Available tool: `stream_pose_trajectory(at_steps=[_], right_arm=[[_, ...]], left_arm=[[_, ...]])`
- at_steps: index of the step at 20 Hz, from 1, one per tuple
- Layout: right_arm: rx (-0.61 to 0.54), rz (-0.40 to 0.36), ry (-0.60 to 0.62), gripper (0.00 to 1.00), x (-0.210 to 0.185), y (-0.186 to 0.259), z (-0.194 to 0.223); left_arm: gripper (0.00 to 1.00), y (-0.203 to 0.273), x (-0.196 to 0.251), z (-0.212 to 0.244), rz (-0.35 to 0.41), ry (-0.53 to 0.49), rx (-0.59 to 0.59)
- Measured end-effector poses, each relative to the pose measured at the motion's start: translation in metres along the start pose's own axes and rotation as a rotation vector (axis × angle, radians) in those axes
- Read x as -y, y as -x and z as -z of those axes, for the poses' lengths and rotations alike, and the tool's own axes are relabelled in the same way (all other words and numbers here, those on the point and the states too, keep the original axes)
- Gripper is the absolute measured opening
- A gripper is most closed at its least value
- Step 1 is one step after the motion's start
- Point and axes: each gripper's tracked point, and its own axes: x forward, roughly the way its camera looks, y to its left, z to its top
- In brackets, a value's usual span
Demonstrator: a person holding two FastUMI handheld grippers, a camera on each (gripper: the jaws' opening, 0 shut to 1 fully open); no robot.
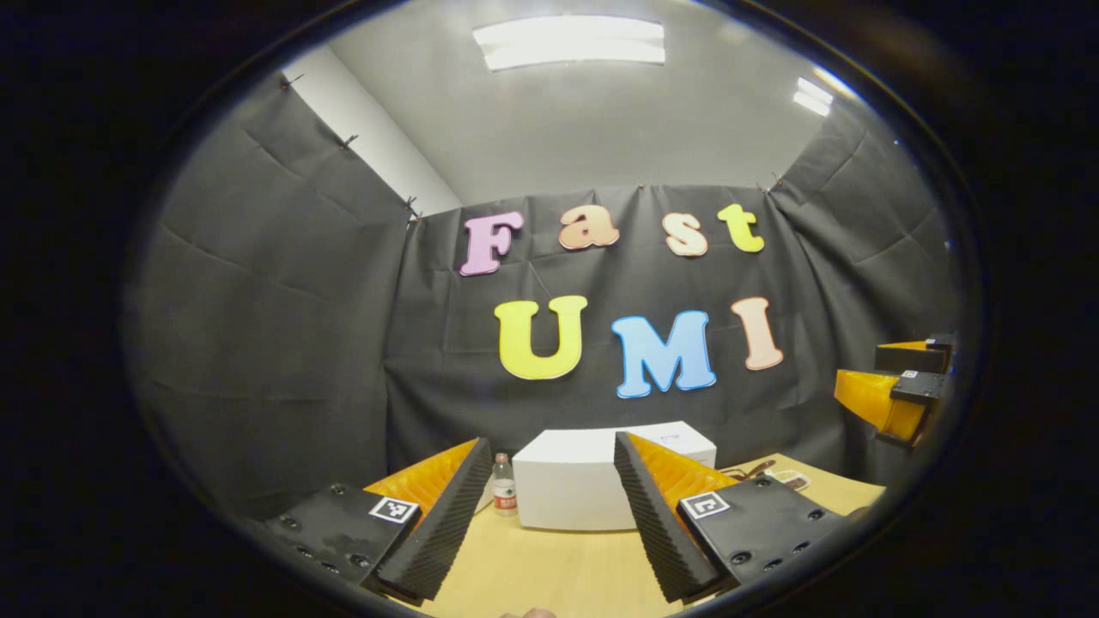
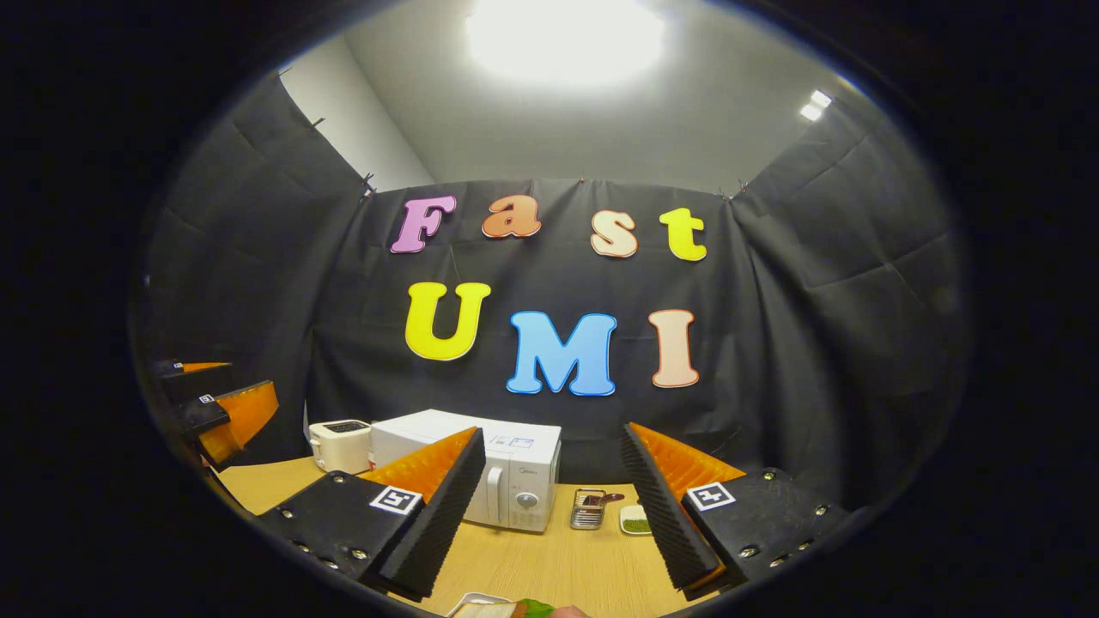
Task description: Open the microwave oven with the left hand, put the food in, and close the microwave oven.
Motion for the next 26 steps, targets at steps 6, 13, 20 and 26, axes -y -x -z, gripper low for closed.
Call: stream_pose_trajectory(at_steps=[6, 13, 20, 26], right_arm=[[-0.006, 0.024, -0.024, 0.96, 0.024, 0.002, 0.010], [0.006, 0.034, -0.032, 0.96, 0.049, 0.005, 0.012], [-0.008, 0.129, -0.016, 0.96, 0.069, -0.005, 0.017], [-0.033, 0.235, 0.019, 0.96, 0.081, -0.020, 0.023]], left_arm=[[0.95, -0.003, 0.036, 0.007, 0.037, -0.001, -0.015], [0.96, -0.030, 0.077, 0.025, 0.066, -0.012, -0.050], [0.96, -0.095, 0.107, 0.048, 0.148, 0.000, -0.047], [0.96, -0.161, 0.139, 0.097, 0.235, 0.000, -0.091]])
